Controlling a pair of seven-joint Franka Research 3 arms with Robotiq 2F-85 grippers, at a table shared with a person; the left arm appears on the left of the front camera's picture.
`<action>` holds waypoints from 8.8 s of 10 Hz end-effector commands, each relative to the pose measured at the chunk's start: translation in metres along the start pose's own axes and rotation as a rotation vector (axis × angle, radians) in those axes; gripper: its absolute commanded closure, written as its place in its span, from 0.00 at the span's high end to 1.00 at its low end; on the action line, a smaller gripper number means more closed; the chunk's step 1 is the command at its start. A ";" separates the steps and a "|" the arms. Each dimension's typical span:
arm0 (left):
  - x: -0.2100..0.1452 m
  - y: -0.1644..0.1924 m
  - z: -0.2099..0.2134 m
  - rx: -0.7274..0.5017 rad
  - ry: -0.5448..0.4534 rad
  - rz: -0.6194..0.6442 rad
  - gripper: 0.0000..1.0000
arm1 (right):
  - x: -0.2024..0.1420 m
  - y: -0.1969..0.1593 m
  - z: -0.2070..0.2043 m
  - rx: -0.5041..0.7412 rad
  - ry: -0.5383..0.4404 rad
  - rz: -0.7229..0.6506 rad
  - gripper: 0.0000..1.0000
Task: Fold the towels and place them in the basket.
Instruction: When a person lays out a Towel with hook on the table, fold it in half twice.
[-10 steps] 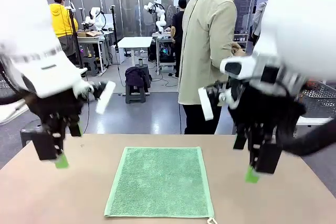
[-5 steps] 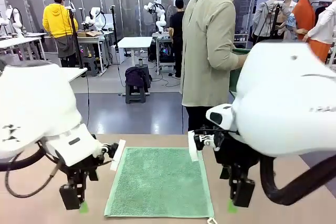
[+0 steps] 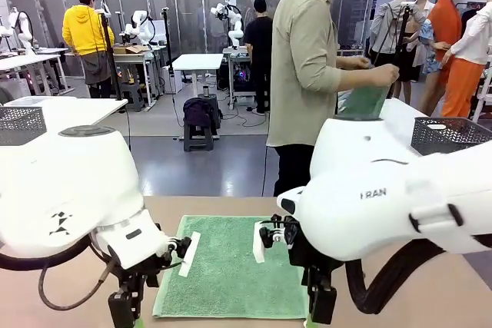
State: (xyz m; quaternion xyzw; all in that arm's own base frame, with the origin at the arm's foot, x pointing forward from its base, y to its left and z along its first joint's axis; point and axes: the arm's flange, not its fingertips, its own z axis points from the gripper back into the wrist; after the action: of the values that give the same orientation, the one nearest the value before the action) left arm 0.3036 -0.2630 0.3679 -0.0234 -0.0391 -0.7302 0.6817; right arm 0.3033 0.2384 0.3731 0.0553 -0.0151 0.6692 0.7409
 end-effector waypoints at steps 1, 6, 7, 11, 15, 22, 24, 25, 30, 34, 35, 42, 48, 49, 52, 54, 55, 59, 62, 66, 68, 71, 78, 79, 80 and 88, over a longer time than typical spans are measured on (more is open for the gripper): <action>-0.002 -0.006 -0.014 0.022 -0.014 0.001 1.00 | -0.019 0.028 -0.036 0.001 0.000 -0.036 1.00; 0.005 0.004 -0.012 0.016 -0.004 0.003 1.00 | 0.006 -0.002 -0.026 0.026 0.022 -0.007 1.00; 0.005 0.004 -0.012 0.016 -0.004 0.003 1.00 | 0.006 -0.002 -0.026 0.026 0.022 -0.007 1.00; 0.005 0.004 -0.014 0.014 -0.002 0.005 1.00 | 0.007 -0.003 -0.028 0.023 0.020 -0.007 1.00; 0.011 0.006 -0.039 0.102 0.054 0.027 1.00 | 0.002 -0.010 -0.048 -0.057 0.104 -0.006 1.00; -0.005 0.022 -0.071 0.139 0.069 0.053 1.00 | 0.001 -0.026 -0.090 -0.080 0.145 0.000 1.00; -0.007 0.023 -0.075 0.138 0.064 0.035 1.00 | 0.002 -0.027 -0.093 -0.086 0.145 -0.005 1.00; -0.009 0.025 -0.077 0.124 0.057 0.036 1.00 | 0.002 -0.027 -0.093 -0.089 0.142 -0.006 1.00; -0.013 0.026 -0.078 0.173 0.070 0.002 0.80 | 0.004 -0.025 -0.090 -0.144 0.120 0.013 0.81; -0.014 0.026 -0.076 0.166 0.057 0.002 0.83 | 0.004 -0.023 -0.088 -0.173 0.134 0.033 0.95; -0.015 0.026 -0.076 0.166 0.060 0.003 0.81 | 0.003 -0.024 -0.089 -0.167 0.135 0.031 0.95; -0.024 0.024 -0.076 0.184 0.076 0.014 0.62 | -0.003 -0.025 -0.092 -0.159 0.141 -0.005 0.59; -0.024 0.024 -0.077 0.193 0.092 0.012 0.22 | -0.005 -0.023 -0.092 -0.158 0.133 -0.008 0.04; -0.025 0.023 -0.077 0.190 0.091 0.010 0.05 | -0.005 -0.022 -0.092 -0.158 0.133 -0.008 0.00; -0.021 0.022 -0.076 0.172 0.090 -0.001 0.00 | -0.005 -0.022 -0.091 -0.154 0.137 -0.007 0.00; -0.018 0.015 -0.067 0.138 0.095 -0.019 0.00 | -0.005 -0.022 -0.090 -0.151 0.143 -0.007 0.00; -0.017 0.011 -0.061 0.130 0.098 -0.024 0.00 | -0.005 -0.022 -0.088 -0.149 0.141 -0.003 0.00; -0.016 -0.001 -0.030 0.149 0.094 0.012 0.00 | -0.006 -0.011 -0.062 -0.188 0.114 -0.004 0.00; -0.020 -0.003 0.002 0.180 0.124 0.055 0.00 | -0.003 -0.011 -0.026 -0.237 0.135 -0.001 0.00; -0.008 0.017 0.014 0.201 0.112 0.031 0.00 | 0.013 -0.024 -0.011 -0.239 0.106 0.021 0.00; -0.008 0.017 0.014 0.201 0.112 0.031 0.00 | 0.013 -0.024 -0.011 -0.239 0.106 0.021 0.00; -0.008 0.017 0.014 0.201 0.112 0.031 0.00 | 0.013 -0.024 -0.011 -0.239 0.106 0.021 0.00; -0.003 0.097 0.032 0.136 0.173 0.025 0.07 | 0.022 -0.117 0.013 -0.188 0.108 0.128 0.09; -0.002 0.112 0.030 0.124 0.211 0.043 0.07 | 0.029 -0.131 0.017 -0.196 0.123 0.137 0.09; -0.001 0.123 0.029 0.116 0.231 0.052 0.07 | 0.035 -0.144 0.017 -0.191 0.132 0.136 0.09; -0.003 0.205 0.036 0.113 0.158 0.103 0.07 | 0.044 -0.215 0.014 -0.158 0.146 0.117 0.09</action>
State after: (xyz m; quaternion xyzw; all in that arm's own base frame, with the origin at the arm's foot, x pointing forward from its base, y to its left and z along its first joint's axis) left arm 0.5017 -0.2674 0.4064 0.0806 -0.0302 -0.6852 0.7232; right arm 0.5177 0.2583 0.3741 -0.0458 -0.0251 0.7020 0.7102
